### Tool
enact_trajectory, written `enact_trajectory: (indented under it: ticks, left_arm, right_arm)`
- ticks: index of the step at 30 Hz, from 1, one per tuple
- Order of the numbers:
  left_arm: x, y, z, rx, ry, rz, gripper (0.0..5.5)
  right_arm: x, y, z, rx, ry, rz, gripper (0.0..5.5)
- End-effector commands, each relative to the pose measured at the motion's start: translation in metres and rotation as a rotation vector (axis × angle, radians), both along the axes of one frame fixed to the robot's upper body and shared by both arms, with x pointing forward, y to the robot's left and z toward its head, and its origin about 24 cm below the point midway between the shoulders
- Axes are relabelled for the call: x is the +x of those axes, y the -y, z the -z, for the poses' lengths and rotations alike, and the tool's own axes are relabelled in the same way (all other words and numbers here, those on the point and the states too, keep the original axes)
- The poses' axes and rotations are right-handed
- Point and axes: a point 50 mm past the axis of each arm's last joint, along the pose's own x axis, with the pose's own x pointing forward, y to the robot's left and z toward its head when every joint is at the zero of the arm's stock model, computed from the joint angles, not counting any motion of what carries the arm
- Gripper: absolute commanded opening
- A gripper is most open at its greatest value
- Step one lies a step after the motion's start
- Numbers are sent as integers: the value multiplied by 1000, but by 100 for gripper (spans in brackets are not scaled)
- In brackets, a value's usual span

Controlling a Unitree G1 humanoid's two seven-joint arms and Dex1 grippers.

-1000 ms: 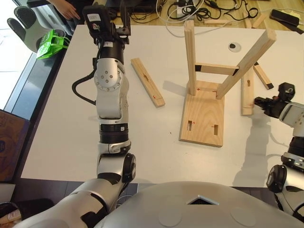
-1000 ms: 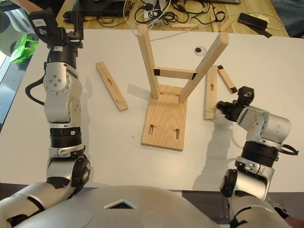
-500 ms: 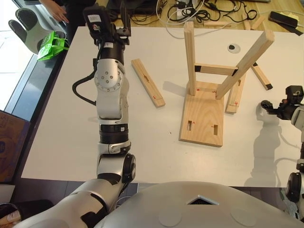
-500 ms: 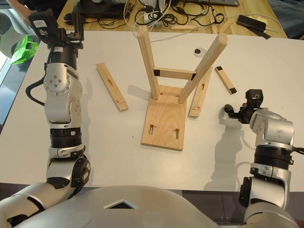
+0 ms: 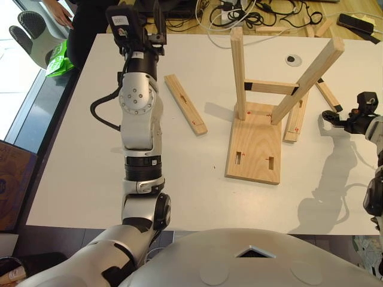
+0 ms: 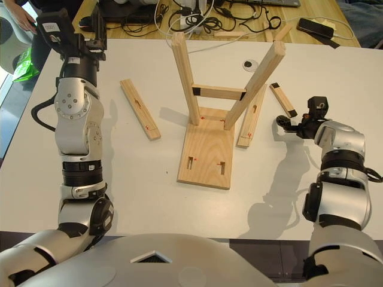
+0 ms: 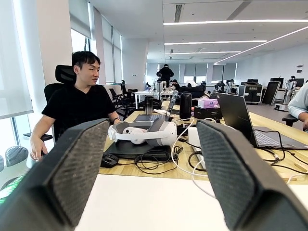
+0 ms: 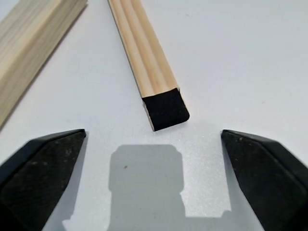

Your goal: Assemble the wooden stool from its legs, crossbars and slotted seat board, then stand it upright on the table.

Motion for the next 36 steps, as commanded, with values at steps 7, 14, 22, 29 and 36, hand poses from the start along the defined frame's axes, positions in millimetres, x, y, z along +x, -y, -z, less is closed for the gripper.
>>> enact_trajectory:
  ticks: [7,14,22,29,36]
  left_arm:
    - [-11,22,8,-36,-51,70,335]
    - [-8,17,5,-46,-43,44,335]
    - [-6,15,3,-43,-38,42,335]
    - [0,5,-4,-30,-9,15,335]
    - [6,-6,-26,1,75,-6,335]
  right_arm:
    - [-2,-12,21,9,-70,-85,430]
    - [0,-10,22,-40,-41,-45,310]
    - [3,-13,23,-64,-11,-29,181]
    - [3,-9,24,-88,41,62,128]
    - [35,-6,-56,-309,558,126,128]
